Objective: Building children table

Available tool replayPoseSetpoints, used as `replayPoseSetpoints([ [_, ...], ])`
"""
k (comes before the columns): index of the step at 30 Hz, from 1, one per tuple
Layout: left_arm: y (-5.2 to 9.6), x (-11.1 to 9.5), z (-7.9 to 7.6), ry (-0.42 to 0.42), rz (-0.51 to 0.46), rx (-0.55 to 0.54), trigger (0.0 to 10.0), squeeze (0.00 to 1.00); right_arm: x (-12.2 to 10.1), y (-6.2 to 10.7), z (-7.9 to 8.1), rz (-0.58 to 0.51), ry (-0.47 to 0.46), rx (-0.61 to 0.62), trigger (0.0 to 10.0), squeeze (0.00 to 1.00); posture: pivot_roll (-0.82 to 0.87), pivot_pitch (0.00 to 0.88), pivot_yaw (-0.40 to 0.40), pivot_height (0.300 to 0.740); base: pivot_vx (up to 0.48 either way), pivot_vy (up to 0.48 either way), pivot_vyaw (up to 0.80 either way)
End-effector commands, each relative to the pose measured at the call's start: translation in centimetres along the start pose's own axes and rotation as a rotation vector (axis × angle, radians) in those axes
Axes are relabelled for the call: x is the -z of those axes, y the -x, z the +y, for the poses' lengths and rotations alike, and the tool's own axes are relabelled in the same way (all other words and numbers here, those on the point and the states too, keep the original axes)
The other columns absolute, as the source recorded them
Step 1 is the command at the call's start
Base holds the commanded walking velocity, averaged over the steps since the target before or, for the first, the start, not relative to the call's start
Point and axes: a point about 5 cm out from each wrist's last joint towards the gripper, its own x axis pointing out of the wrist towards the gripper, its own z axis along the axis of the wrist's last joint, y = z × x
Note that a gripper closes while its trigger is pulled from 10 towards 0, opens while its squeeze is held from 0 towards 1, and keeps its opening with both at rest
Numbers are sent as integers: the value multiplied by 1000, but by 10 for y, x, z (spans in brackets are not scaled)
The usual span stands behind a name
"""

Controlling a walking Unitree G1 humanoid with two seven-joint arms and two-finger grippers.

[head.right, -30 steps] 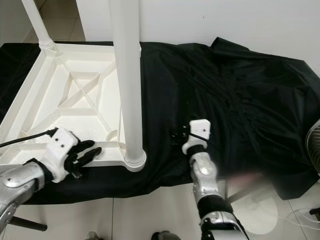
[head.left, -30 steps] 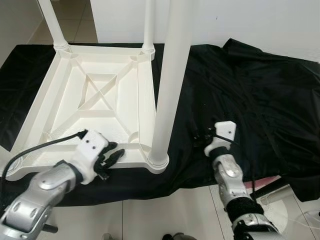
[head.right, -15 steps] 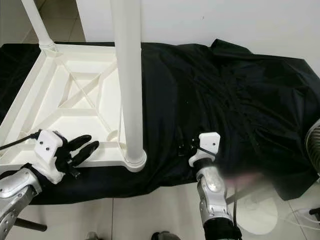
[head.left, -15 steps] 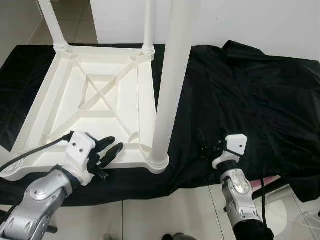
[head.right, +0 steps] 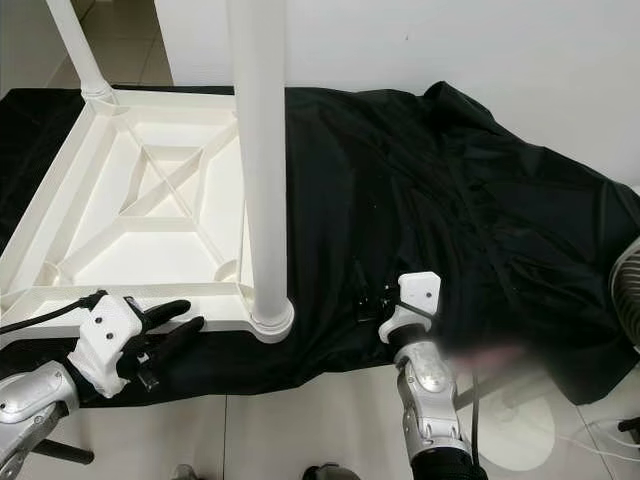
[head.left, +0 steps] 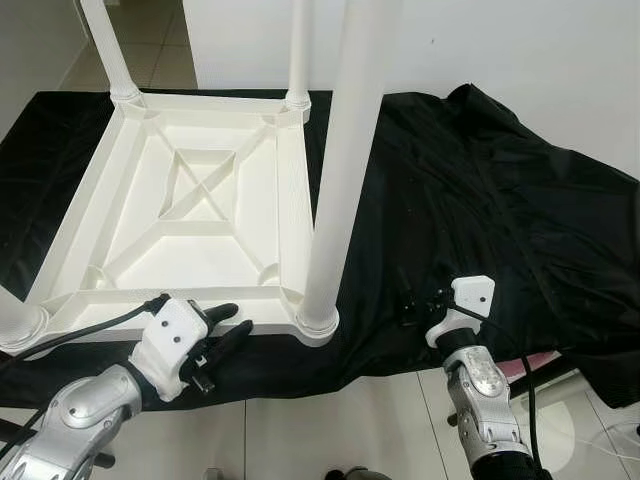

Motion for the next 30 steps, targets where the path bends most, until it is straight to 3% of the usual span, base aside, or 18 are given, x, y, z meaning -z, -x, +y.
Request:
replayPoseSetpoints([
  [1, 2, 2, -15, -21, 11, 220, 10000, 0, 4, 5, -4, 28, -1, 15, 10000, 0, 27, 98, -61, 740, 0, 0, 0],
  [11, -11, 19, -12, -95, 74, 146, 10000, 0, 2, 4, -3, 31, -3, 23, 10000, 0, 12, 101, -53, 740, 0, 0, 0],
  [19, -27, 25, -10, -57, 72, 49, 10000, 0, 0, 5, -3, 30, -10, 45, 10000, 0, 2, 106, -45, 740, 0, 0, 0],
  [23, -31, 26, -9, -86, 69, 29, 10000, 0, 0, 4, -3, 30, -12, 49, 10000, 0, 2, 108, -45, 740, 0, 0, 0],
  [30, -40, 28, 8, -132, 85, -90, 10000, 0, -3, 1, -1, 25, -19, 63, 10000, 0, -2, 124, -46, 740, 0, 0, 0],
])
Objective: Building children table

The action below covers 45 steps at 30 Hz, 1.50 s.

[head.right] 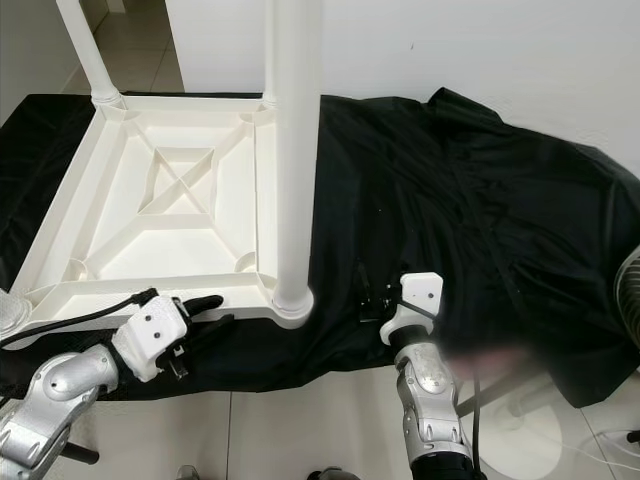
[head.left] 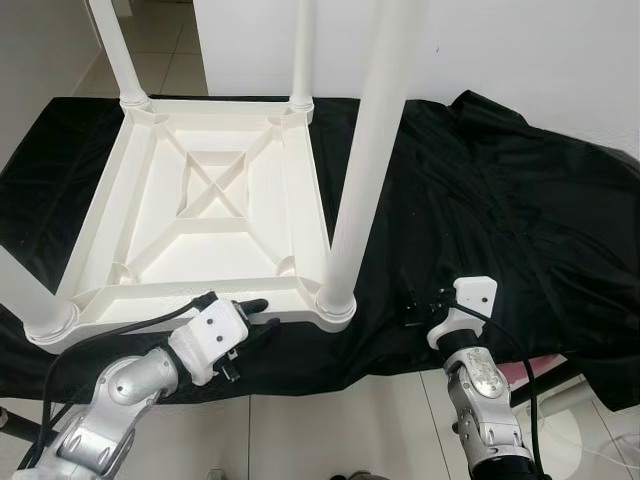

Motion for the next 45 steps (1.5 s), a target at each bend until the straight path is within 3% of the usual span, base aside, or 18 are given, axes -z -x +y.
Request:
replayPoseSetpoints([
  [1, 3, 18, 6, 26, 96, -177, 10000, 0, -1, 0, -1, 5, -5, 14, 10000, 0, -2, 124, -46, 740, 0, 0, 0],
  [8, 0, 20, 14, 8, 104, -253, 10000, 0, -4, 0, 0, -2, -4, 20, 10000, 0, -8, 135, -45, 740, 0, 0, 0],
  [15, 3, 22, 16, -4, 115, -256, 10000, 0, -6, 2, 0, -7, 5, 24, 10000, 0, -11, 144, -46, 740, 0, 0, 0],
  [20, 16, 9, 0, 102, -4, -150, 10000, 0, -10, 14, -2, -19, 37, 12, 10000, 0, -6, 149, -49, 740, 0, 0, 0],
  [23, 18, 6, -2, 115, -21, -130, 10000, 0, -10, 15, -2, -21, 40, 10, 10000, 0, -6, 149, -49, 740, 0, 0, 0],
  [24, 22, -1, -6, 161, -61, -97, 10000, 0, -13, 20, -1, -25, 28, -6, 10000, 1000, 0, 149, -51, 740, 0, 0, 0],
  [29, 25, -11, -10, 217, -108, -71, 10000, 0, -17, 27, 2, -31, 23, -36, 10000, 1000, 3, 149, -52, 740, 0, 0, 0],
  [30, 26, -14, -10, 250, -124, -65, 10000, 102, -19, 31, 5, -33, 24, -60, 10000, 1000, 3, 149, -52, 740, 0, 0, 0],
  [31, 26, -14, -10, 250, -124, -65, 10000, 102, -19, 31, 5, -33, 24, -60, 10000, 1000, 3, 149, -52, 740, 0, 0, 0],
  [32, 25, -15, -10, 265, -127, -66, 10000, 1000, -21, 34, 7, -34, 25, -83, 10000, 1000, 6, 151, -52, 740, 0, 0, 0],
  [34, 25, -17, -11, 272, -138, -56, 10000, 1000, -24, 37, 11, -33, 27, -114, 10000, 1000, 5, 150, -51, 740, 0, 0, 0],
  [35, 25, -19, -11, 268, -141, -58, 10000, 1000, -27, 42, 18, -30, 25, -186, 10000, 918, 4, 151, -51, 740, 0, 0, 0],
  [36, 25, -19, -11, 268, -141, -58, 10000, 1000, -27, 42, 18, -30, 25, -186, 10000, 918, 4, 151, -51, 740, 0, 0, 0],
  [37, 25, -21, -11, 264, -145, -56, 10000, 1000, -30, 45, 23, -27, 28, -247, 10000, 165, 1, 151, -51, 740, 0, 0, 0],
  [38, 26, -23, -10, 257, -152, -57, 10000, 271, -32, 47, 27, -24, 26, -293, 10000, 0, 0, 151, -50, 740, 0, 0, 0],
  [39, 26, -23, -10, 257, -152, -57, 10000, 271, -32, 47, 27, -24, 26, -293, 10000, 0, 0, 151, -50, 740, 0, 0, 0],
  [40, 26, -28, -10, 254, -165, -49, 10000, 0, -36, 48, 30, -26, 29, -338, 10000, 0, 2, 148, -52, 740, 0, 0, 0],
  [45, 32, -40, -11, 193, -175, -26, 10000, 0, -51, 47, 40, -42, 3, -477, 10000, 0, 9, 143, -54, 740, 0, 0, 0],
])
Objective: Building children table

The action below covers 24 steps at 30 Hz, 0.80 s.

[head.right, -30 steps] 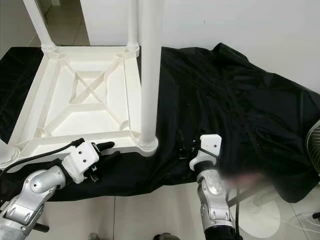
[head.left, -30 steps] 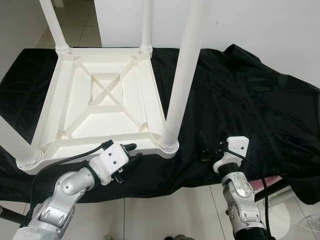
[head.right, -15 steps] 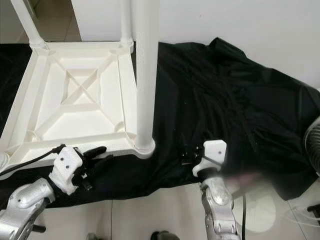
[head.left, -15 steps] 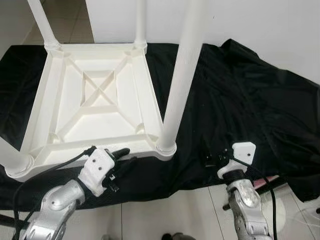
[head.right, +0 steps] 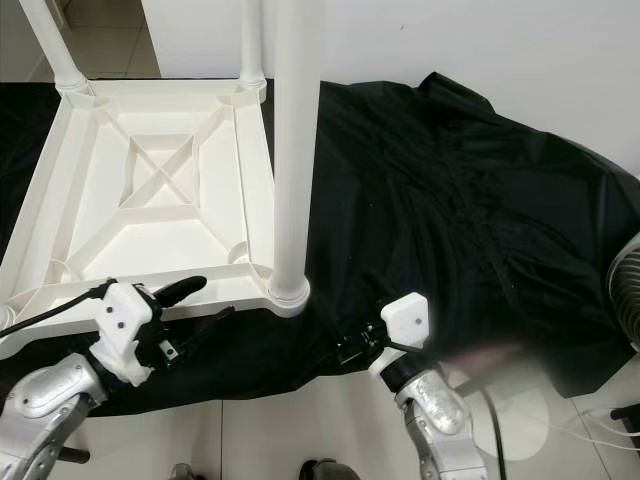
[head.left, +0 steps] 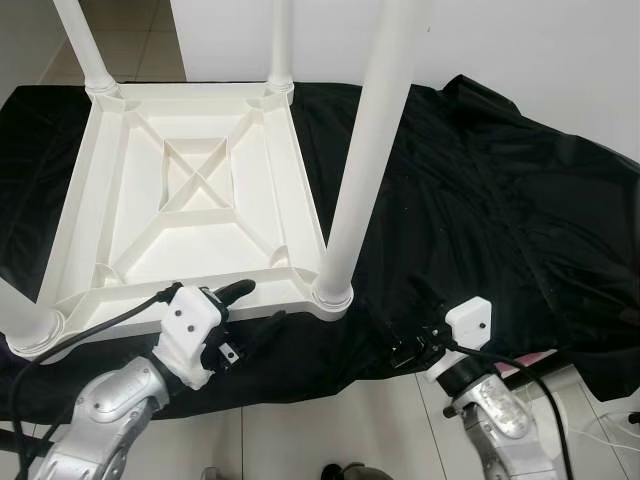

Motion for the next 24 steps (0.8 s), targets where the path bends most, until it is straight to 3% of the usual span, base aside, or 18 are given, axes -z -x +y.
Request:
replayPoseSetpoints([
  [1, 2, -1, -3, -15, 10, 45, 10000, 0, -5, -1, 2, -6, -18, -39, 10000, 0, 9, 143, -54, 740, 0, 0, 0],
  [9, 1, -3, -8, -5, 19, 57, 10000, 0, -23, -17, 7, -40, -7, -116, 10000, 0, 20, 139, -59, 740, 0, 0, 0],
  [24, 3, 1, -10, 0, 51, 45, 10000, 0, -34, -41, 18, -85, -60, -102, 10000, 0, 32, 139, -79, 740, 0, 0, 0],
])
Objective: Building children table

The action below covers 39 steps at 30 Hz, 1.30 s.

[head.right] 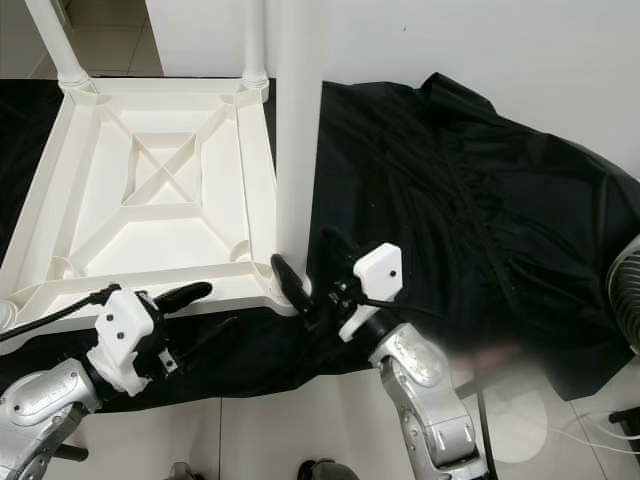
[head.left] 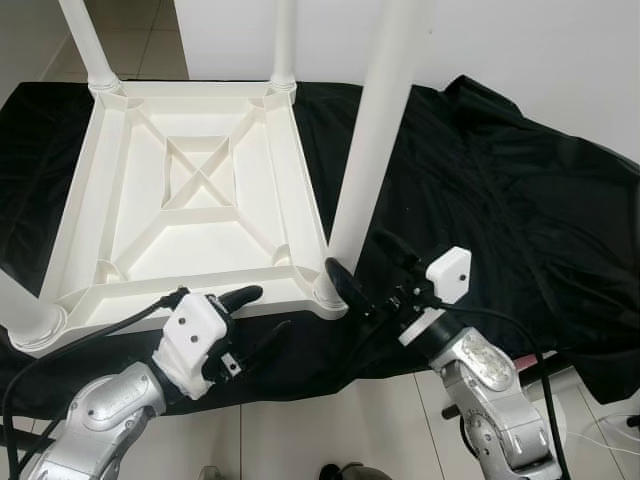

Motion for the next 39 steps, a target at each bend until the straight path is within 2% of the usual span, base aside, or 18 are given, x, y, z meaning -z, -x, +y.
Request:
replayPoseSetpoints([
  [1, 1, 4, -3, 9, 27, 18, 10000, 0, 2, 0, 0, 18, -2, 7, 10000, 0, 33, 140, -80, 740, 0, 0, 0],
  [4, 1, 4, -6, 25, 26, 18, 10000, 0, -1, -3, -2, -2, 0, 37, 10000, 0, 36, 138, -84, 740, 0, 0, 0],
  [9, -5, 0, -27, 81, -8, 73, 10000, 0, -13, -20, 0, -69, -24, 98, 10000, 0, 44, 133, -84, 740, 0, 0, 0],
  [17, -4, 0, -31, 96, -5, 90, 10000, 0, -20, -30, 5, -103, -54, 128, 10000, 0, 56, 124, -91, 740, 0, 0, 0],
  [19, -3, 0, -30, 103, -3, 95, 10000, 0, -21, -39, 9, -110, -52, 145, 10000, 0, 60, 121, -94, 740, 0, 0, 0],
  [20, -3, 0, -29, 105, -3, 95, 10000, 0, -21, -40, 10, -112, -56, 147, 8588, 0, 60, 120, -95, 740, 0, 0, 0],
  [21, -3, 0, -29, 105, -3, 95, 10000, 0, -21, -40, 10, -112, -56, 147, 8588, 0, 60, 120, -95, 740, 0, 0, 0],
  [22, -3, -1, -30, 111, -2, 100, 10000, 0, -22, -41, 9, -113, -59, 152, 0, 0, 61, 120, -95, 740, 0, 0, 0],
  [27, -1, 0, -36, 135, 15, 132, 10000, 0, -25, -45, 10, -119, -70, 168, 0, 0, 61, 118, -97, 740, 0, 0, 0],
  [28, -1, 0, -36, 136, 16, 133, 10000, 0, -25, -45, 10, -119, -71, 170, 10000, 0, 61, 118, -97, 740, 0, 0, 0],
  [39, 7, 6, -38, 183, 50, 156, 10000, 0, -30, -49, 8, -114, -23, 213, 10000, 0, 66, 118, -100, 740, 0, 0, 0],
])
